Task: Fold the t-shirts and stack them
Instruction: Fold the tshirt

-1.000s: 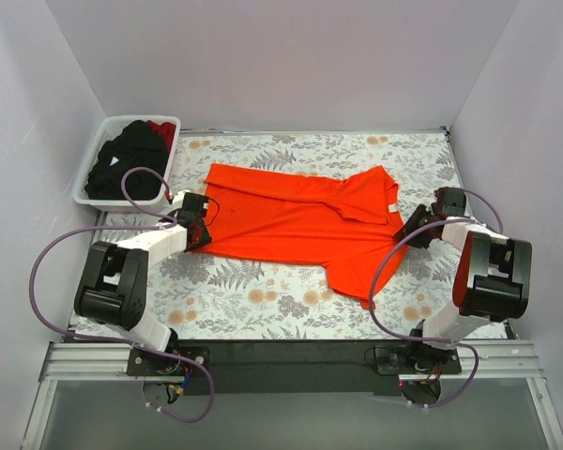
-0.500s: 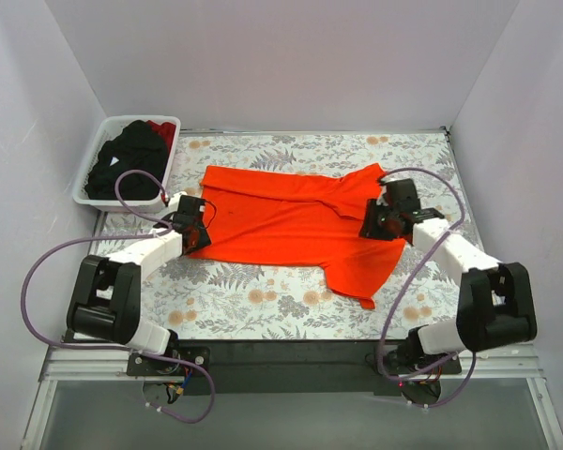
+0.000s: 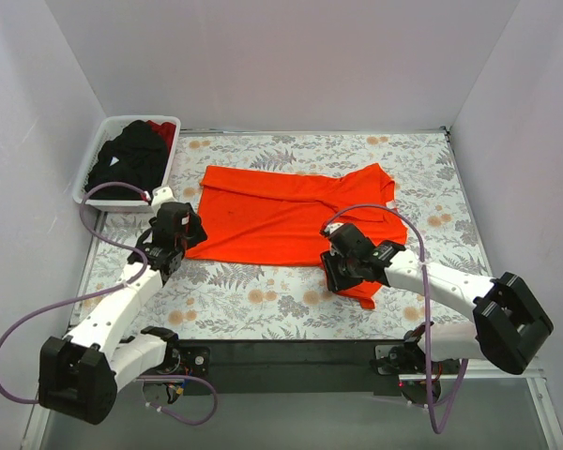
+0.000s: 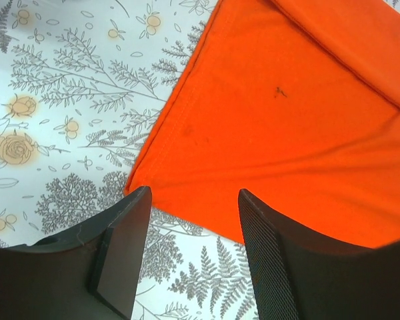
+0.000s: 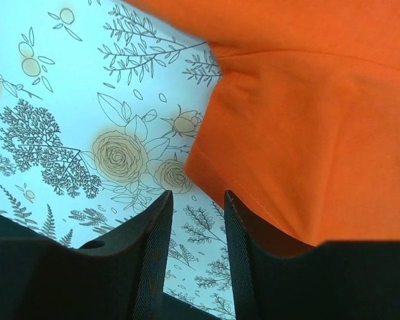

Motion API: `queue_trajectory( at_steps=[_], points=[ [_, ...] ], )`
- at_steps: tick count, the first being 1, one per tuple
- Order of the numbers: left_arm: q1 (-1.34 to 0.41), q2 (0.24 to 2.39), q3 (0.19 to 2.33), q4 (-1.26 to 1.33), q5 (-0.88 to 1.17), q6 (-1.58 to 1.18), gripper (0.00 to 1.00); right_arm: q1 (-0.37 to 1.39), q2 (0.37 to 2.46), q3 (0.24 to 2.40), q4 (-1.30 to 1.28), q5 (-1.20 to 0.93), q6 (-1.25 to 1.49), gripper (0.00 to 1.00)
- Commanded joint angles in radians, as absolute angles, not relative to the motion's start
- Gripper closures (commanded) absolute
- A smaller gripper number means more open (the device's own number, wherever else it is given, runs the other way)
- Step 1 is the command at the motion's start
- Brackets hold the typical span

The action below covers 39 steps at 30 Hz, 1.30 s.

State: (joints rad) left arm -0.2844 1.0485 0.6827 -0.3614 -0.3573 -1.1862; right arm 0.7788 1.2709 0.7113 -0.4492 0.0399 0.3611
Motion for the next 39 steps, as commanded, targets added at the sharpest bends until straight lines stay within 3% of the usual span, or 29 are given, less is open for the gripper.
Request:
queue_trajectory(
  at_steps=[1,11,17,21,32,35,39],
  points=[
    [-0.295,0.973,0.624,-0.371,-0.353,-1.192,0.46,0.822,1.308,0.721,-0.456,0.1,0.405,0.56],
    [-0.302,0.983,0.606,-0.318,-0.361,-1.157,0.46,0.857,1.4,0.736,-0.436,0.144,0.419,0.61],
    [-0.302,1.005,0.611,-0.313,-0.361,-1.151,0.47,0.877,1.459,0.756,-0.431,0.176,0.422,0.78],
    [-0.302,1.008,0.609,-0.308,-0.359,-1.149,0.47,0.887,1.485,0.767,-0.443,0.172,0.422,0.99],
    [-0.302,1.025,0.612,-0.304,-0.351,-1.138,0.47,0.916,1.495,0.913,-0.492,0.034,0.477,0.99],
    [-0.302,1.028,0.609,-0.304,-0.348,-1.137,0.47,0.916,1.512,0.919,-0.494,0.018,0.477,0.87],
    [-0.302,1.037,0.609,-0.302,-0.333,-1.14,0.47,0.911,1.462,0.893,-0.502,0.061,0.489,0.63]
  ],
)
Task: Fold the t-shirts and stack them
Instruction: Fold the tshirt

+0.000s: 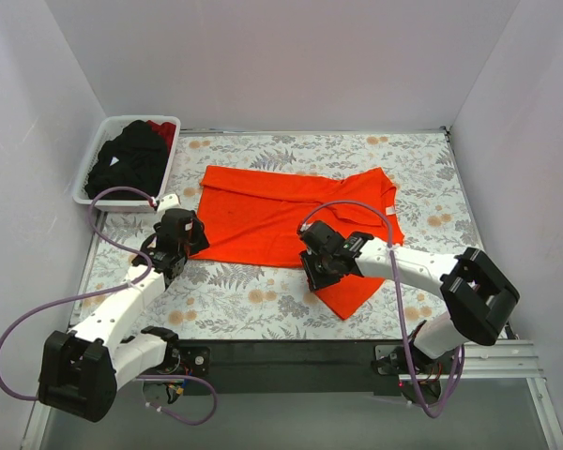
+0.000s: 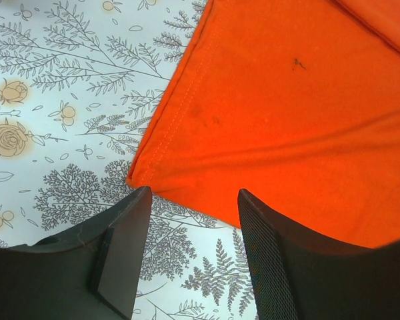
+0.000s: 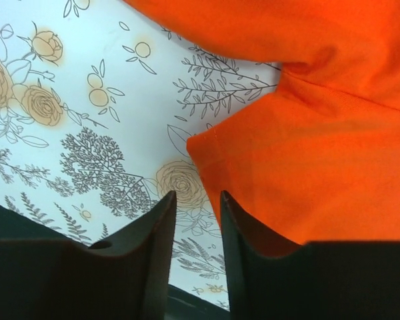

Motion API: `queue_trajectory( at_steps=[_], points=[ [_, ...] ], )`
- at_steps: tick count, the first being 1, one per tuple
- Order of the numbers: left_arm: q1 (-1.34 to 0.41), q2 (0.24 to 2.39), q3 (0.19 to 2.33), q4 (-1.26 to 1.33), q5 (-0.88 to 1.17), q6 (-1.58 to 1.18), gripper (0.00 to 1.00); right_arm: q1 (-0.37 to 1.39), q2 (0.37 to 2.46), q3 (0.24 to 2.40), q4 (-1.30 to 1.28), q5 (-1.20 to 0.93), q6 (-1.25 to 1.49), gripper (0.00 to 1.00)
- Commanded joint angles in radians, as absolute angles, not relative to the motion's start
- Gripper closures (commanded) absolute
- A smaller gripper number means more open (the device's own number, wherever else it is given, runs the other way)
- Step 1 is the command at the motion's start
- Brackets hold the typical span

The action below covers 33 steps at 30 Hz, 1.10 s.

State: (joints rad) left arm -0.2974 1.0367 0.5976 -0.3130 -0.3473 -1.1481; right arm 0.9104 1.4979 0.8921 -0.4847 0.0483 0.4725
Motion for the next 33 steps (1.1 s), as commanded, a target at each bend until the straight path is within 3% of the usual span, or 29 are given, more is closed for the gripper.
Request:
queue_trajectory(
  at_steps=[1,3,6,9,12,19,22,26,33],
  points=[
    [-0.302,1.045,0.611,-0.302,-0.33,-1.143,0.47,0.898,1.448,0.879,-0.506,0.099,0.489,0.59],
    [-0.302,1.061,0.615,-0.304,-0.316,-1.157,0.47,0.868,1.404,0.864,-0.518,0.129,0.477,0.54],
    [-0.302,1.109,0.635,-0.304,-0.29,-1.18,0.48,0.755,1.341,0.812,-0.503,0.13,0.443,0.59],
    [-0.302,1.176,0.669,-0.304,-0.279,-1.192,0.56,0.6,1.295,0.75,-0.436,0.075,0.411,0.67],
    [-0.301,1.27,0.713,-0.296,-0.278,-1.195,0.62,0.418,1.281,0.712,-0.378,0.036,0.402,0.69],
    [-0.299,1.462,0.775,-0.328,-0.322,-1.181,0.78,0.175,1.299,0.614,-0.272,-0.126,0.4,0.73],
    [-0.298,1.486,0.761,-0.365,-0.339,-1.193,0.8,0.071,1.287,0.548,-0.259,-0.181,0.4,0.73],
    [-0.296,1.486,0.752,-0.503,-0.321,-1.3,0.91,-0.055,1.235,0.465,-0.267,-0.262,0.387,0.73],
    [-0.295,1.445,0.703,-0.584,-0.209,-1.354,0.92,-0.239,1.164,0.384,-0.327,-0.351,0.364,0.73]
  ],
)
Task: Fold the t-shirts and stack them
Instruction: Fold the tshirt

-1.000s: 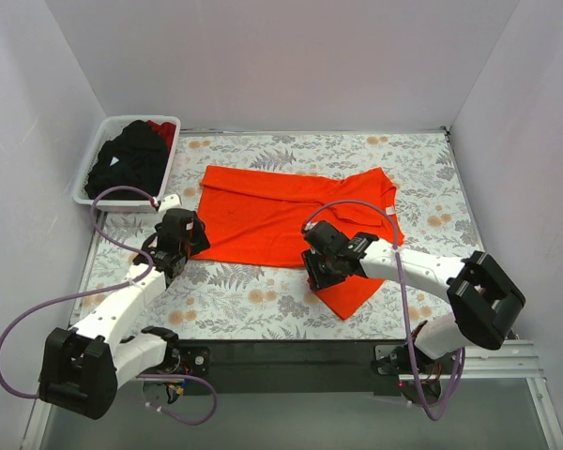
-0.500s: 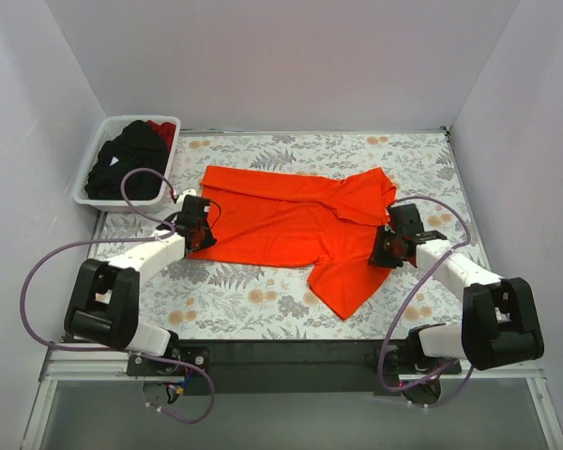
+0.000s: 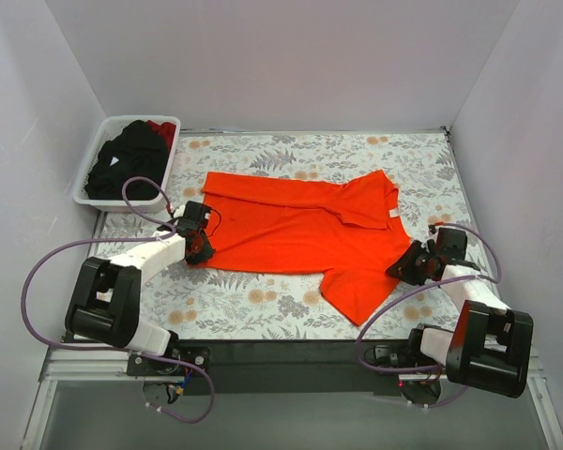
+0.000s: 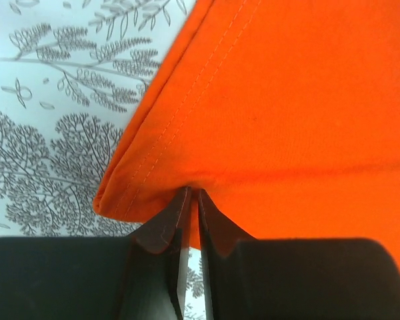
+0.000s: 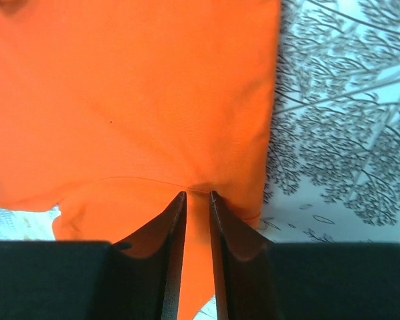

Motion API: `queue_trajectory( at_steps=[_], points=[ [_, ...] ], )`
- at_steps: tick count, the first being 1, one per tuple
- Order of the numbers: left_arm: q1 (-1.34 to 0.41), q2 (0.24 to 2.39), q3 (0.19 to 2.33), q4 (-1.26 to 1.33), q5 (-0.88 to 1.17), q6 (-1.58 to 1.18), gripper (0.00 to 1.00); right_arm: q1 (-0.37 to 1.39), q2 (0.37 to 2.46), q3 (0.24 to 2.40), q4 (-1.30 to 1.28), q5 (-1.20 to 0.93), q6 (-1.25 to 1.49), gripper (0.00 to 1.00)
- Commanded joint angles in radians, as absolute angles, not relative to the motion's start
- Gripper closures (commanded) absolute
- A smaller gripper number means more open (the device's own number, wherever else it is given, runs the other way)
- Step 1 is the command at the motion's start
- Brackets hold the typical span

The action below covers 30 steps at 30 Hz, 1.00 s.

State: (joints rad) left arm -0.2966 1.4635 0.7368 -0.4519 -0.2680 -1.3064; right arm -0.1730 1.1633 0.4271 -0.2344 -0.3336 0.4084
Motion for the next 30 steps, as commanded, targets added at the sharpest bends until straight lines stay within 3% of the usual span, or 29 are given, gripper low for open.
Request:
queue_trajectory(
  at_steps=[1,10,15,20,26,30],
  points=[
    [-0.295,1.434,0.695,-0.592,-0.184,-1.374,0.92,-0.253,1.163,0.374,-0.33,-0.363,0.364,0.73],
    [-0.295,1.23,0.603,-0.606,-0.071,-1.479,0.91,-0.268,1.028,0.419,-0.301,-0.411,0.379,0.73],
    [-0.29,1.204,0.713,-0.568,-0.179,-1.485,0.74,-0.267,1.04,0.495,-0.155,-0.463,0.46,0.66],
    [-0.226,1.331,0.859,-0.457,-0.225,-1.434,0.62,-0.25,1.204,0.6,-0.045,-0.514,0.503,0.61],
    [-0.172,1.54,0.978,-0.273,-0.16,-1.362,0.62,-0.236,1.37,0.733,0.017,-0.512,0.482,0.61],
    [-0.164,1.663,1.029,-0.255,-0.175,-1.348,0.73,-0.222,1.466,0.768,0.063,-0.5,0.489,0.62]
  ],
)
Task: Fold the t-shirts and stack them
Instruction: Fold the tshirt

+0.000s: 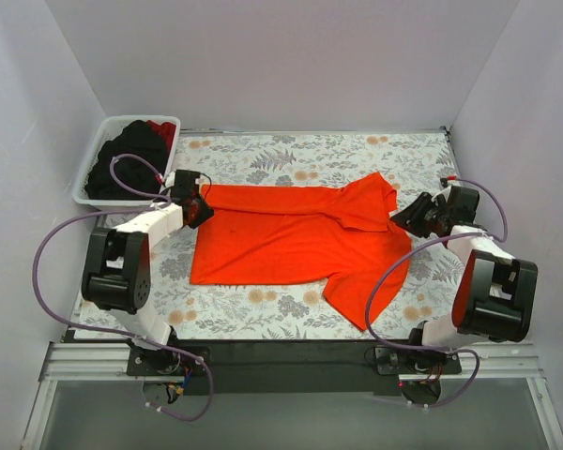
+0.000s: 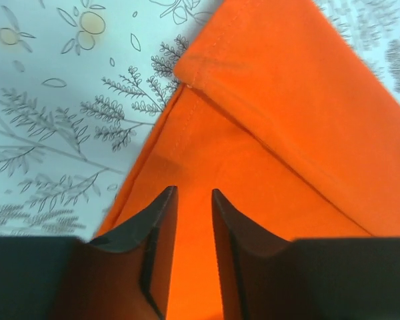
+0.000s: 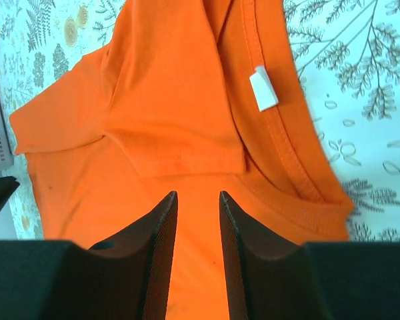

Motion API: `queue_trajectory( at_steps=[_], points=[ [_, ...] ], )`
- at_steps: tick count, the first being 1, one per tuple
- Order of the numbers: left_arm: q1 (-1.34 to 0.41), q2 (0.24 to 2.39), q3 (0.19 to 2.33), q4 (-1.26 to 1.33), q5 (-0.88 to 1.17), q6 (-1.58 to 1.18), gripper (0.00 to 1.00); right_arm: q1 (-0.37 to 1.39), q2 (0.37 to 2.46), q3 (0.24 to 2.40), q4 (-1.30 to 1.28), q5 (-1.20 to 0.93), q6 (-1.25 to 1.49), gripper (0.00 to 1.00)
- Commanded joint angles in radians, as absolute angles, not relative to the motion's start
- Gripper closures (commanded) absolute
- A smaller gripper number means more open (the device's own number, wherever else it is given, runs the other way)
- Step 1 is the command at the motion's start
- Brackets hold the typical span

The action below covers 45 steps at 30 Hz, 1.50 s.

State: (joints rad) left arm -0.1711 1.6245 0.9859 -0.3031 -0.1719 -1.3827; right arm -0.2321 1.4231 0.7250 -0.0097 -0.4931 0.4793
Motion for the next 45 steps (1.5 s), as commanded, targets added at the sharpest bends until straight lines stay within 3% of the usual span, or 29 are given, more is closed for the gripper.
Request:
queue_trajectory(
  at_steps=[1,11,25,32,39,45],
  points=[
    [-0.16,1.698,1.031,-0.256,-0.178,-1.348,0.76,-0.222,1.5,0.773,0.07,-0.492,0.492,0.62],
    [-0.127,1.786,0.968,-0.253,-0.218,-1.381,0.82,-0.23,1.623,0.726,0.077,-0.376,0.482,0.66],
    [-0.098,1.767,0.957,-0.265,-0.226,-1.399,0.81,-0.275,1.592,0.716,0.032,-0.299,0.463,0.66],
    [-0.098,1.73,1.022,-0.252,-0.133,-1.391,0.57,-0.255,1.588,0.827,0.04,-0.417,0.463,0.64],
    [-0.098,1.736,1.1,-0.25,-0.158,-1.367,0.41,-0.213,1.667,0.969,0.08,-0.531,0.426,0.63],
    [-0.091,1.782,1.155,-0.241,-0.21,-1.347,0.37,-0.167,1.781,1.089,0.094,-0.558,0.407,0.6]
  ],
)
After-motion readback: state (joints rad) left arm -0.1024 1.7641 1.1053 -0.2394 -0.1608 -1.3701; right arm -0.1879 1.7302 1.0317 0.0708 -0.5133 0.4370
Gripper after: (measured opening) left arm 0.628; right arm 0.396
